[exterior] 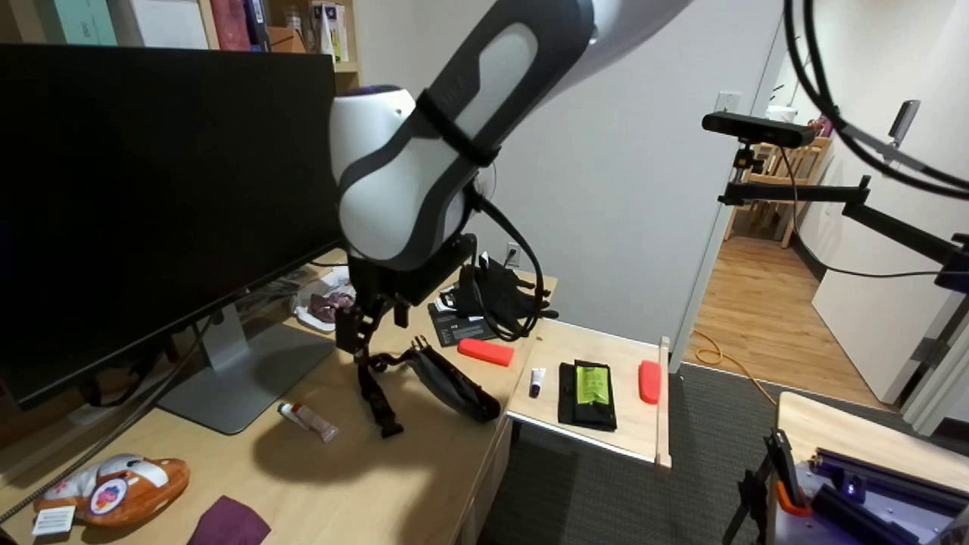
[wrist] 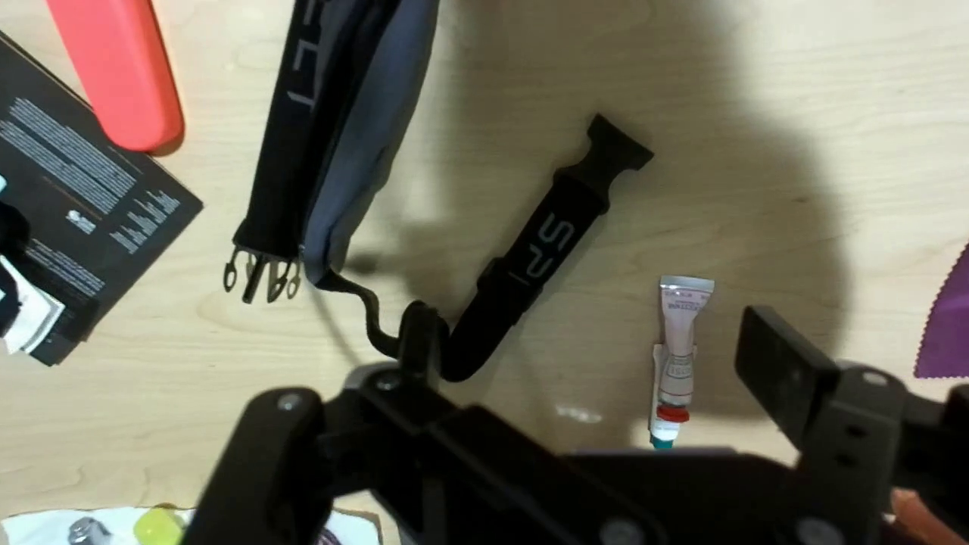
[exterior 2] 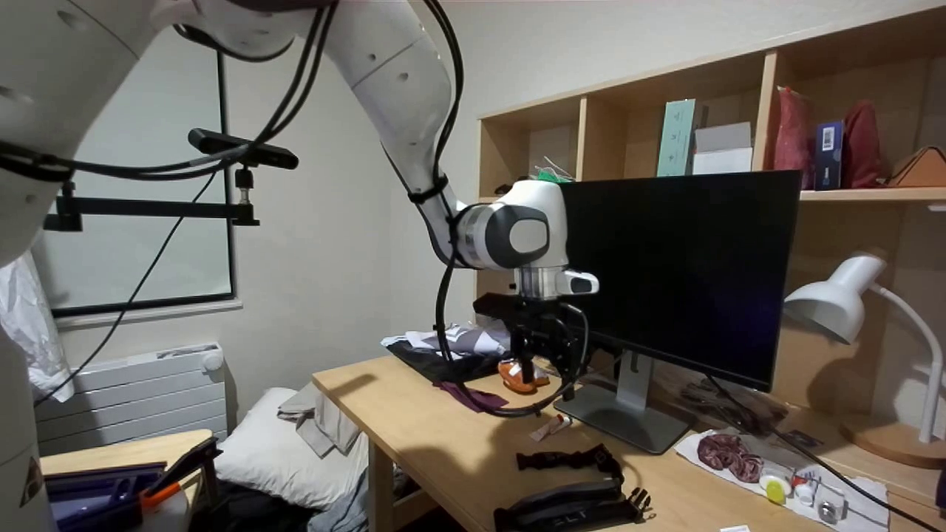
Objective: Move the white tube to the left then put the brown doll on the open drawer
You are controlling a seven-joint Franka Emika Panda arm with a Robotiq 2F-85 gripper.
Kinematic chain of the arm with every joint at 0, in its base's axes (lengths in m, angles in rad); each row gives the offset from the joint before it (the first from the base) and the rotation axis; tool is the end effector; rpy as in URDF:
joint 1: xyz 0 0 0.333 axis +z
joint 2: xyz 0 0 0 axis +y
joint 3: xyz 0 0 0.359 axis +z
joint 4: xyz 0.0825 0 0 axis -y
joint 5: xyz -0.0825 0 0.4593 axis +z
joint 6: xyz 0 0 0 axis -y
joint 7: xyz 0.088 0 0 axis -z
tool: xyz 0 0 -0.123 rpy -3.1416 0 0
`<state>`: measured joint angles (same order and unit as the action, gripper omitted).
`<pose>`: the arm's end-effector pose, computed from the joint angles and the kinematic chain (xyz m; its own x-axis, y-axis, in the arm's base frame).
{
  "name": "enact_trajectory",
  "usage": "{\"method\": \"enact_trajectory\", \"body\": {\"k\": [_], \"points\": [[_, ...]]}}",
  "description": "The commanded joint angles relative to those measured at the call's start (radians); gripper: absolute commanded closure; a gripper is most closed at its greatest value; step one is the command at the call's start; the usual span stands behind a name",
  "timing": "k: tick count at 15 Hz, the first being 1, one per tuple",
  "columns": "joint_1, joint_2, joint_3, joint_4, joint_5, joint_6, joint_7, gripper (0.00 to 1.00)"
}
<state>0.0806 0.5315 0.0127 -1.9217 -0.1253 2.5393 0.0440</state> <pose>0.7037 0.0659 0.1834 0.9851 0.1494 0.0857 0.1437 -0.9872 0.0693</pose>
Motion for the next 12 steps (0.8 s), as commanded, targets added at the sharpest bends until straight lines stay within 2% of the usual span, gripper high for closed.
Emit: {"method": "enact_trajectory", "body": {"k": [1, 4, 10, 12], "points": [[0.006, 0.115, 0.018, 0.113, 0.033, 0.012, 0.001, 0.00], [0.027, 0.189, 0.024, 0.188, 0.033, 0.004, 0.009, 0.00], [0.085, 0.329, -0.008, 0.347, 0.021, 0.008, 0.070, 0.00], [0.091, 0.342, -0.014, 0.366, 0.035, 0.009, 0.103, 0.00]]}}
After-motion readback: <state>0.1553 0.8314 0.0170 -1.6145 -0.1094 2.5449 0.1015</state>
